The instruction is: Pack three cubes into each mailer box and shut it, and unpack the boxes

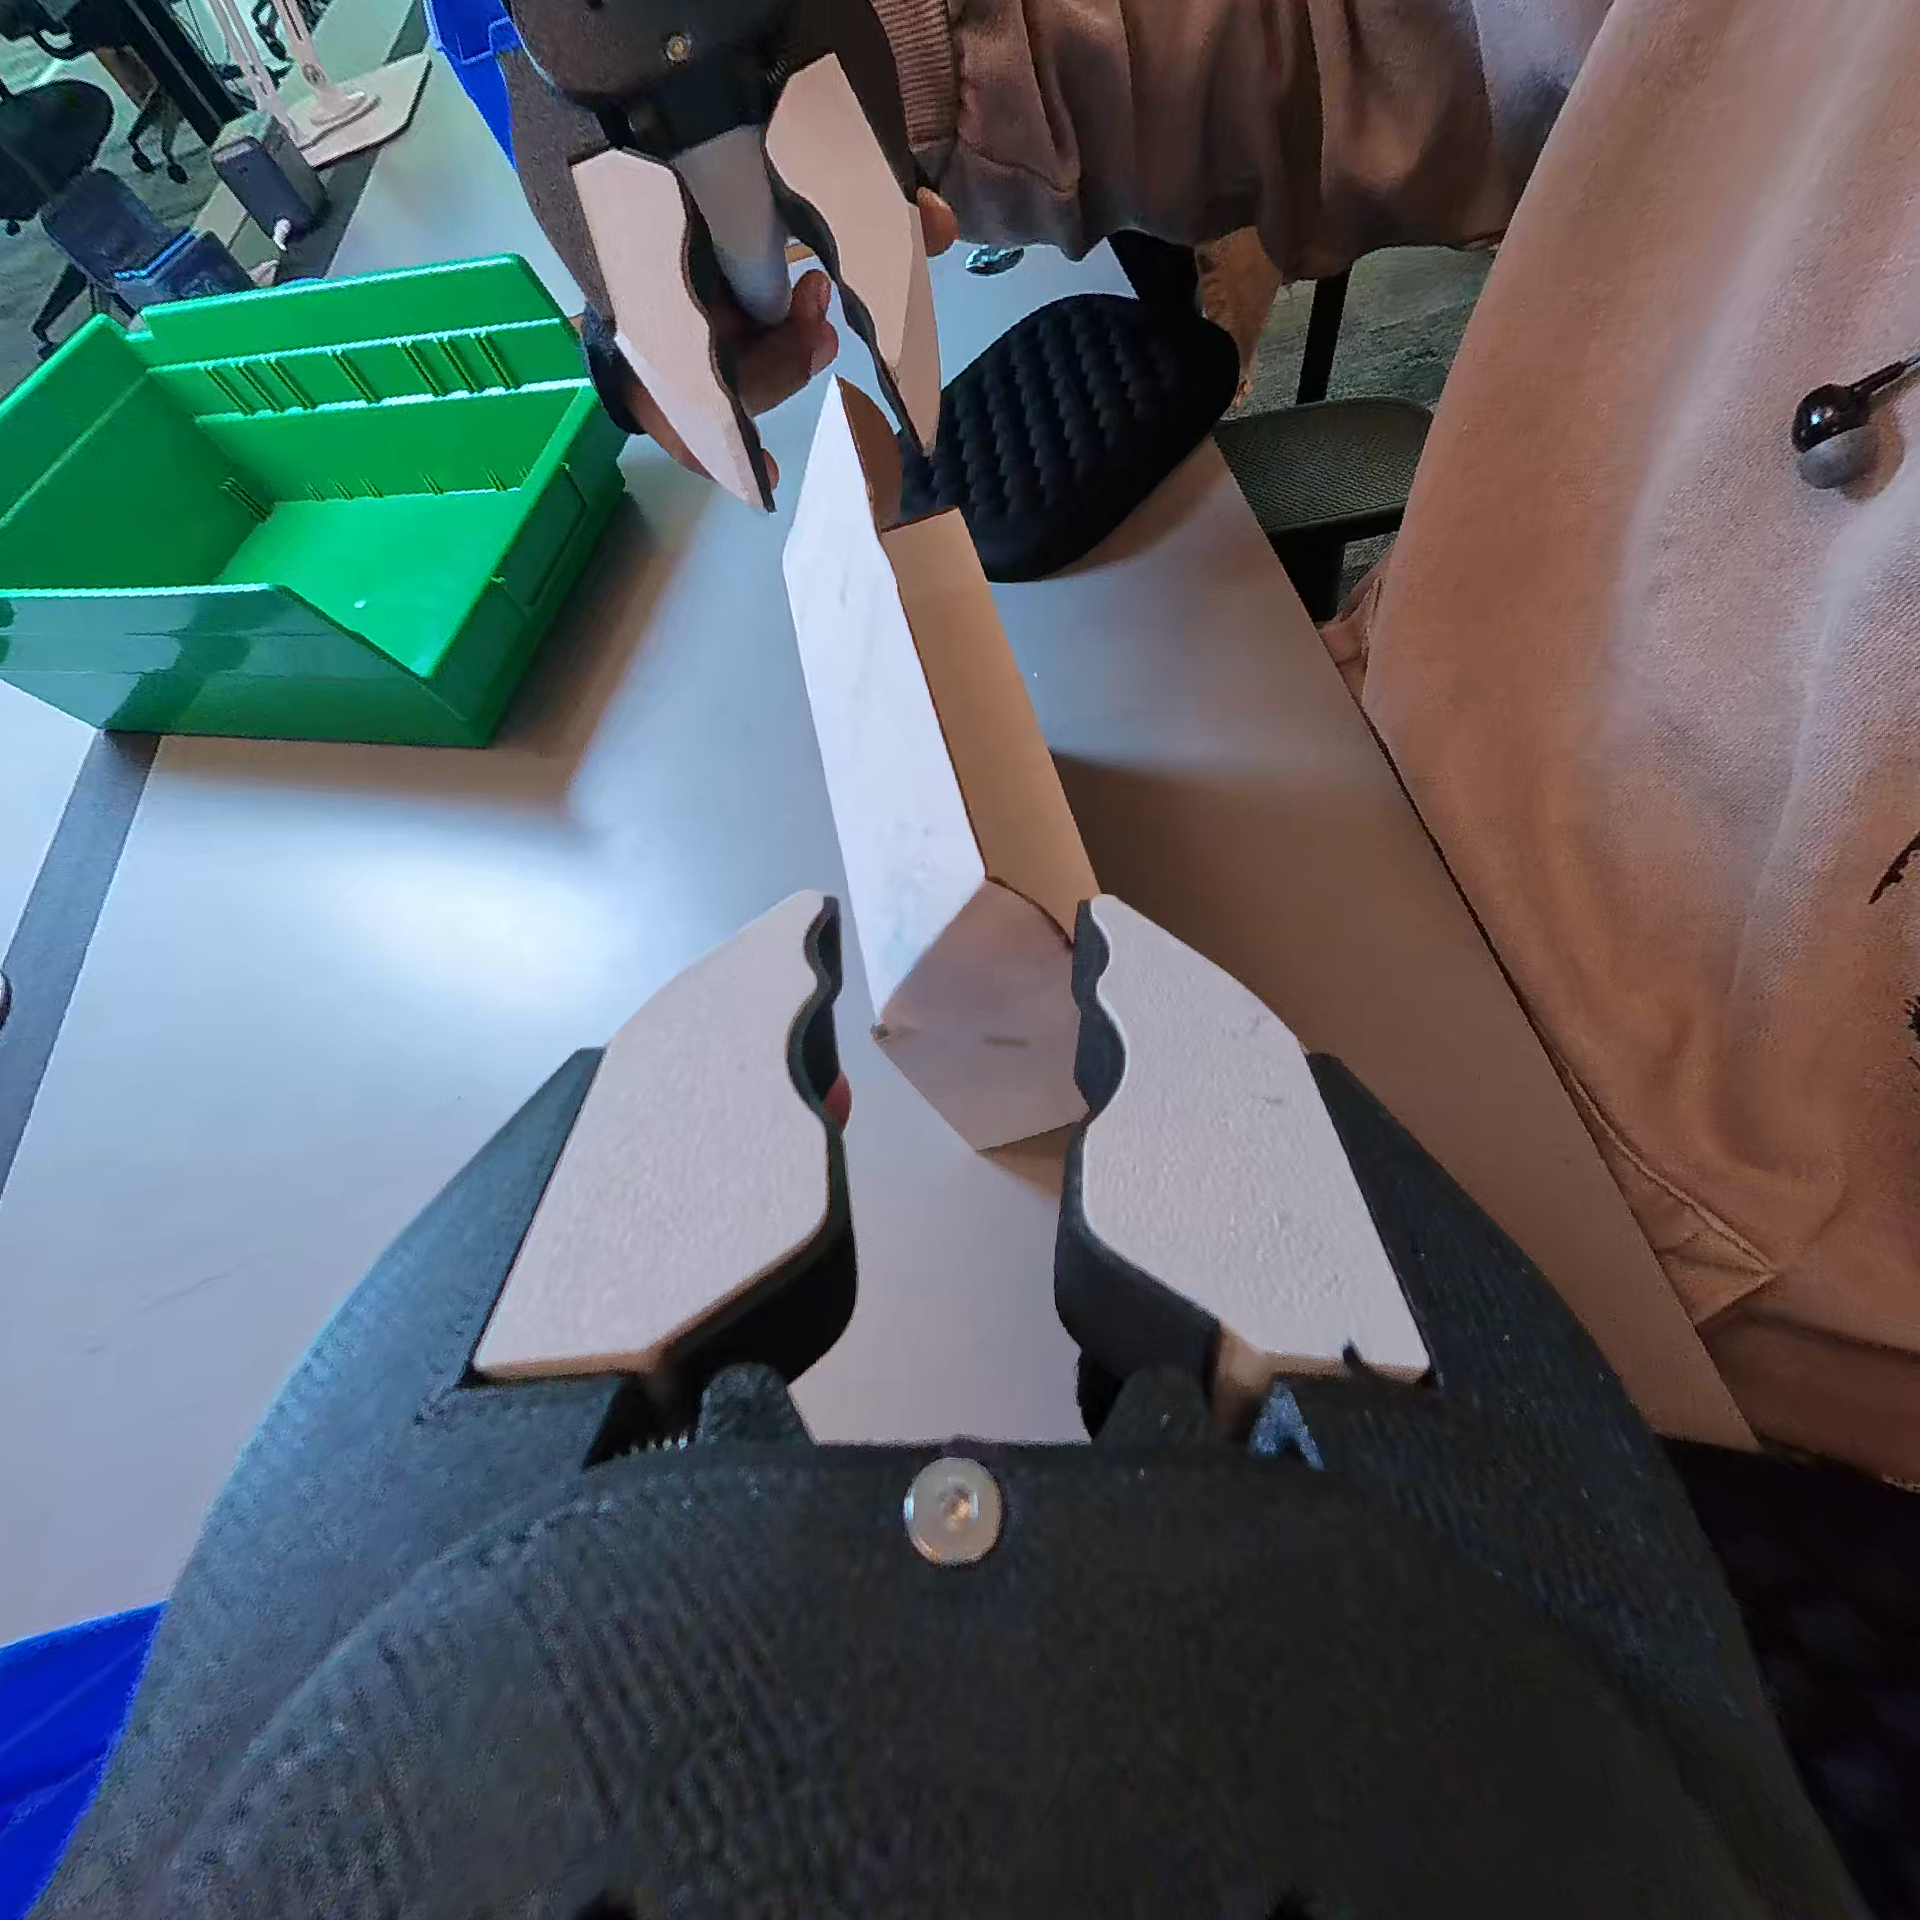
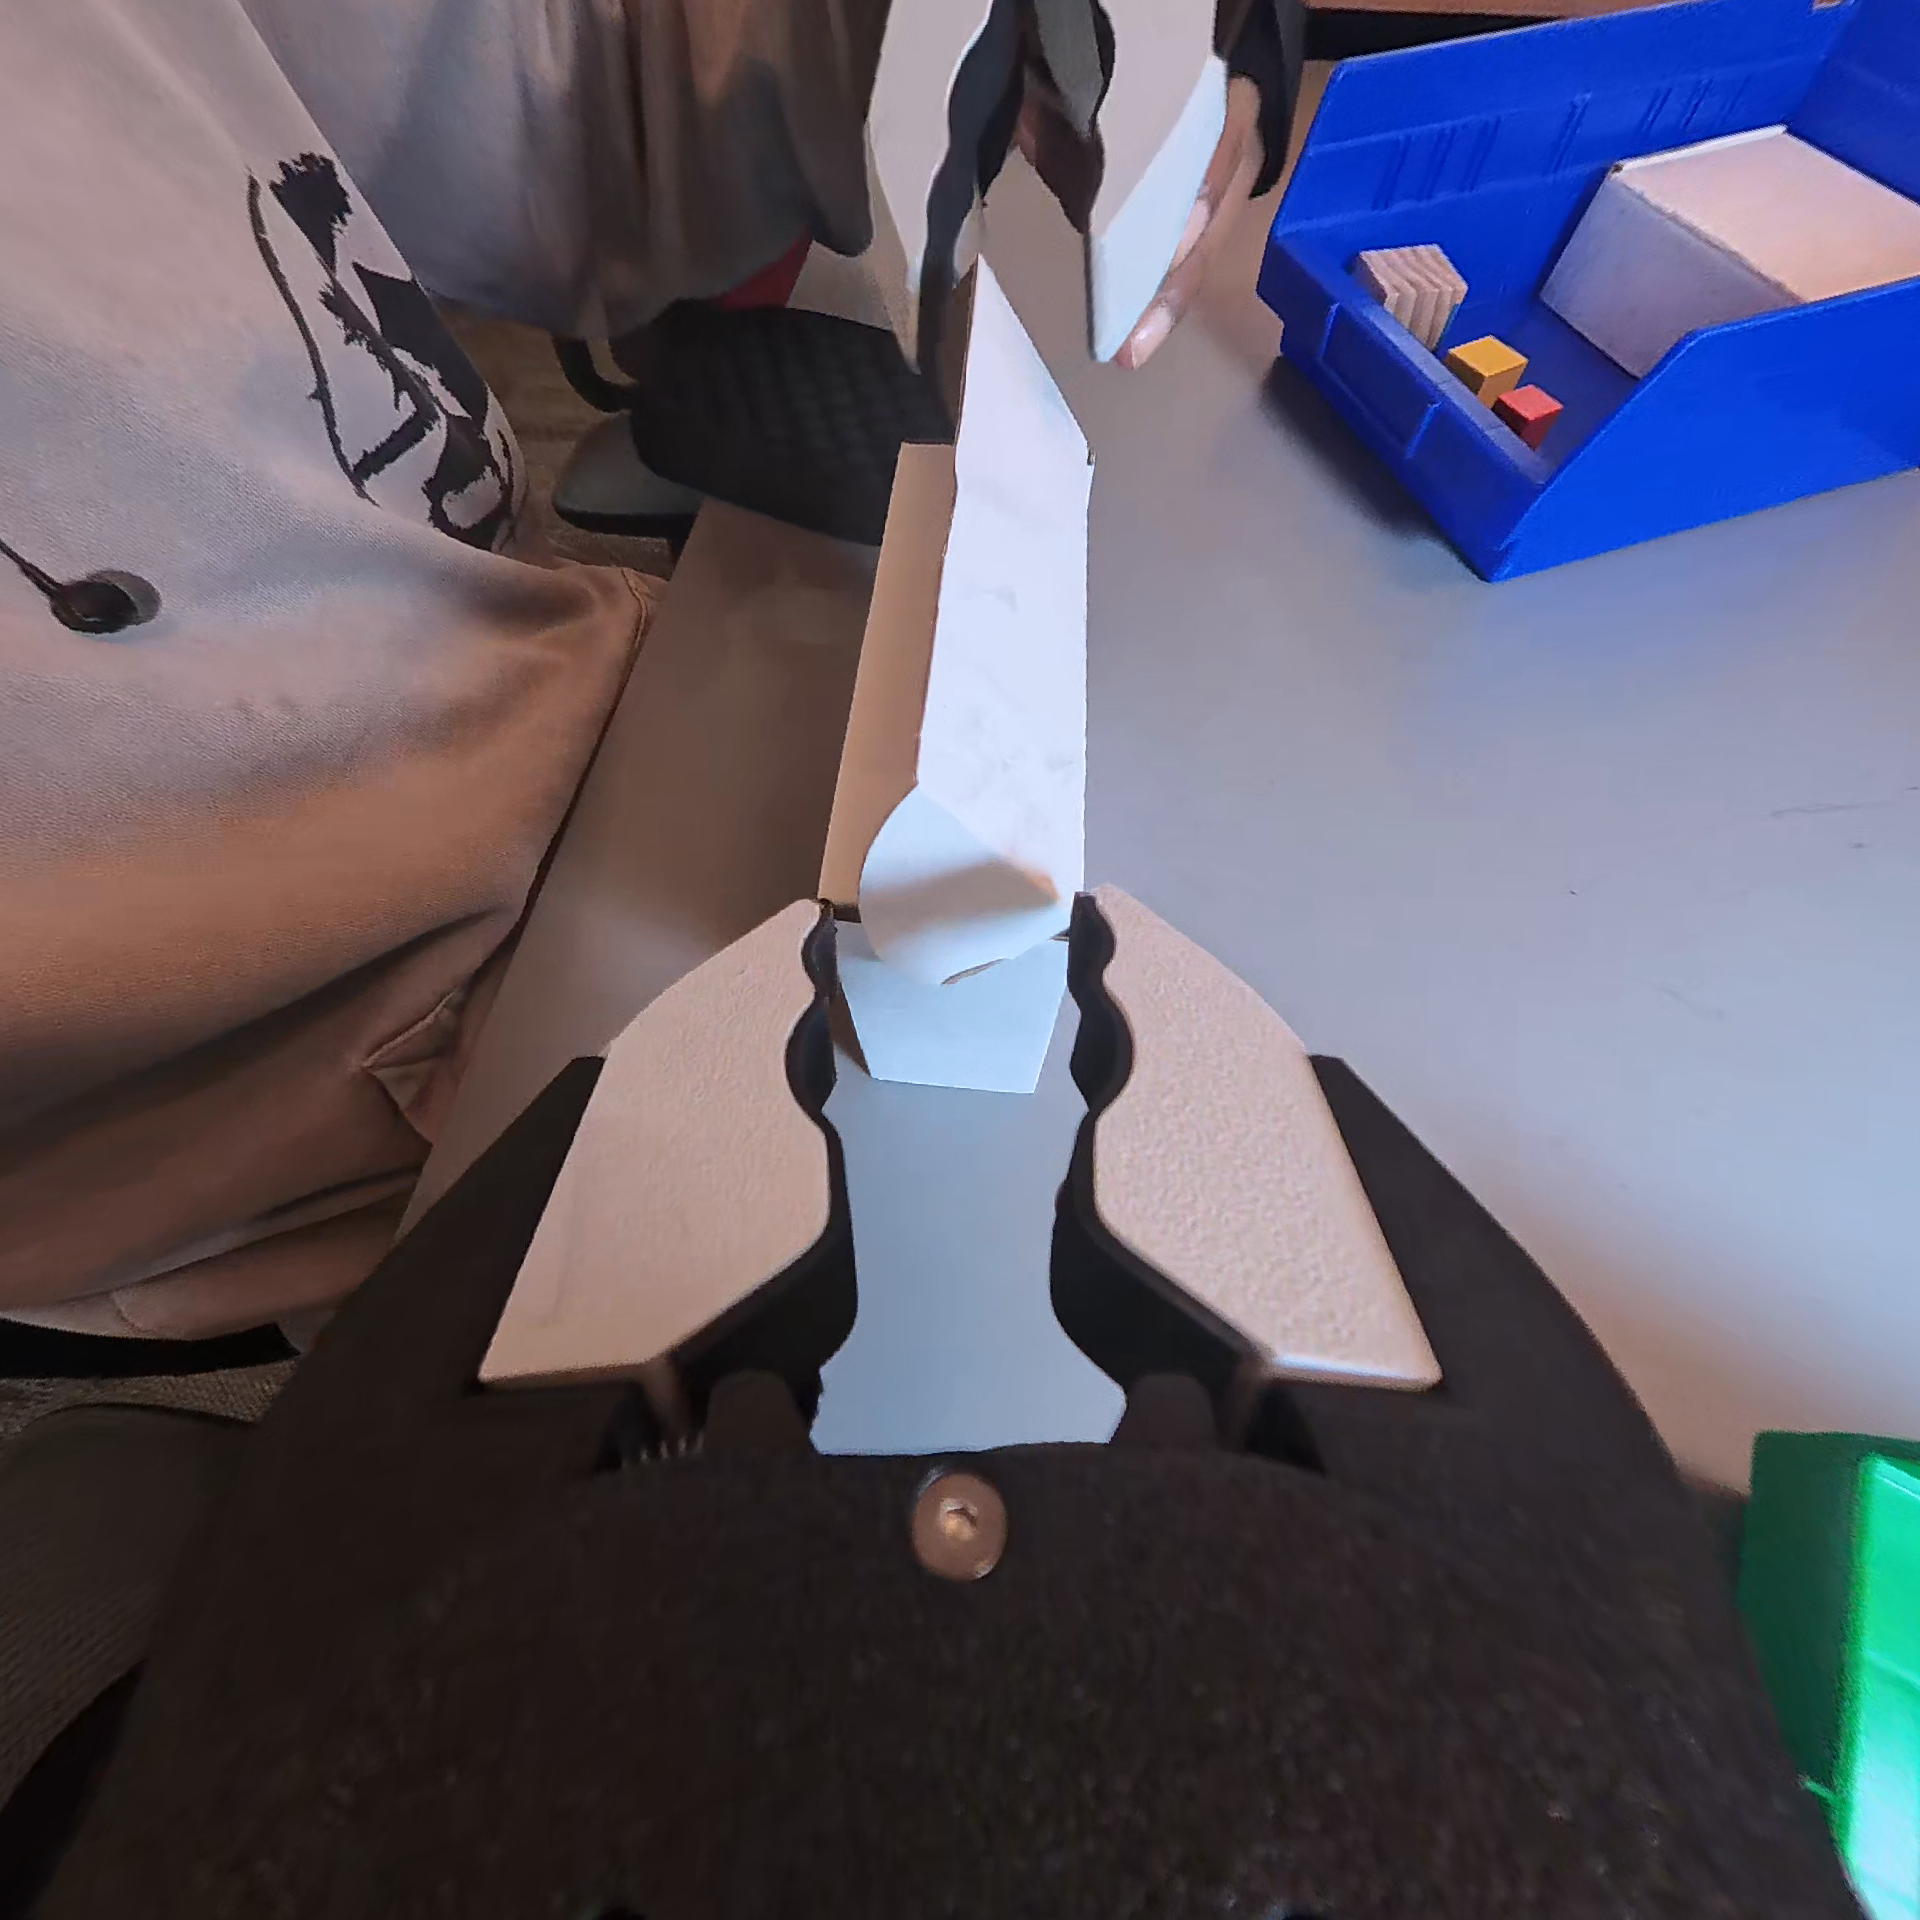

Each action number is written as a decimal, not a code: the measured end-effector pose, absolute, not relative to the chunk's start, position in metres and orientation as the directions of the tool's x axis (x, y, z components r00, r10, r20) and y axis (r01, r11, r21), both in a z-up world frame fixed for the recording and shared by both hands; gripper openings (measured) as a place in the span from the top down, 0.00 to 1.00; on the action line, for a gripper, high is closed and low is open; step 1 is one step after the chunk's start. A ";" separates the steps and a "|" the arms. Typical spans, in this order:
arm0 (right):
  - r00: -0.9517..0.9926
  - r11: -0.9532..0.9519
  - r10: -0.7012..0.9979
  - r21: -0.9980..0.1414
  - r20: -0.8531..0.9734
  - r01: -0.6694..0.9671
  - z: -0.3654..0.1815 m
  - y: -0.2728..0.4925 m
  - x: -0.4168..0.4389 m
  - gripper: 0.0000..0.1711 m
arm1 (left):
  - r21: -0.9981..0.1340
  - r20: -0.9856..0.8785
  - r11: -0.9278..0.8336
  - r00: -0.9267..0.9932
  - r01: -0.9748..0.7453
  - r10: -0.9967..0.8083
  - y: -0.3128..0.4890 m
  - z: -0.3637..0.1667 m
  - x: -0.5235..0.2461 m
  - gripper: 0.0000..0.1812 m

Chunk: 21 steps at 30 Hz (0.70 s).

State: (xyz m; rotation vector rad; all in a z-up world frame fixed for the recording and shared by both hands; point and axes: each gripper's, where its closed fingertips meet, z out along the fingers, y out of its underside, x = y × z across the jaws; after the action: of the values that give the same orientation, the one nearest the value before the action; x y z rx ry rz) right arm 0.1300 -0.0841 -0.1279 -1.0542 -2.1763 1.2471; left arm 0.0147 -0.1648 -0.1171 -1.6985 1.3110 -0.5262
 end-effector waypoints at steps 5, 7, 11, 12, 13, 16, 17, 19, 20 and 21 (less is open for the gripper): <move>-0.639 0.323 0.769 -0.861 -0.003 0.392 -0.126 -0.086 0.127 0.76 | -0.843 -0.161 -0.030 0.305 -0.537 -0.939 -0.166 -0.120 0.015 0.78; -0.648 0.333 0.762 -0.858 0.001 0.390 -0.127 -0.088 0.126 0.77 | -0.830 -0.163 -0.020 0.278 -0.557 -0.947 -0.168 -0.122 0.016 0.79; -0.658 0.370 0.752 -0.840 0.020 0.397 -0.129 -0.086 0.126 0.77 | -0.796 -0.167 -0.018 0.248 -0.605 -0.954 -0.170 -0.125 0.010 0.77; -0.660 0.384 0.751 -0.833 0.030 0.399 -0.130 -0.085 0.126 0.77 | -0.787 -0.173 -0.016 0.245 -0.616 -0.954 -0.169 -0.127 0.009 0.77; -0.663 0.397 0.747 -0.825 0.037 0.401 -0.132 -0.086 0.125 0.77 | -0.780 -0.183 -0.012 0.246 -0.626 -0.952 -0.168 -0.129 0.009 0.77; -0.664 0.390 0.747 -0.828 0.030 0.402 -0.132 -0.087 0.122 0.78 | -0.787 -0.183 -0.007 0.244 -0.617 -0.953 -0.167 -0.131 0.012 0.80; -0.656 0.372 0.755 -0.833 0.015 0.409 -0.131 -0.085 0.121 0.79 | -0.792 -0.177 -0.011 0.247 -0.610 -0.953 -0.166 -0.130 0.012 0.80; -0.646 0.304 0.761 -0.852 -0.052 0.426 -0.127 -0.086 0.121 0.79 | -0.814 -0.145 -0.034 0.261 -0.580 -0.954 -0.166 -0.126 0.013 0.80; -0.639 0.271 0.764 -0.856 -0.087 0.440 -0.125 -0.086 0.121 0.79 | -0.825 -0.123 -0.051 0.267 -0.563 -0.956 -0.166 -0.125 0.013 0.80; -0.630 0.245 0.768 -0.855 -0.117 0.458 -0.125 -0.087 0.120 0.79 | -0.836 -0.100 -0.067 0.272 -0.545 -0.957 -0.167 -0.124 0.013 0.80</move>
State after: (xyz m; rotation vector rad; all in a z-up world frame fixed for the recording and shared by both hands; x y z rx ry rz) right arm 0.1203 -0.0865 -0.1254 -1.1315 -2.1976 1.3354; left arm 0.0132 -0.1665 -0.1243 -1.7278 1.3812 -0.6375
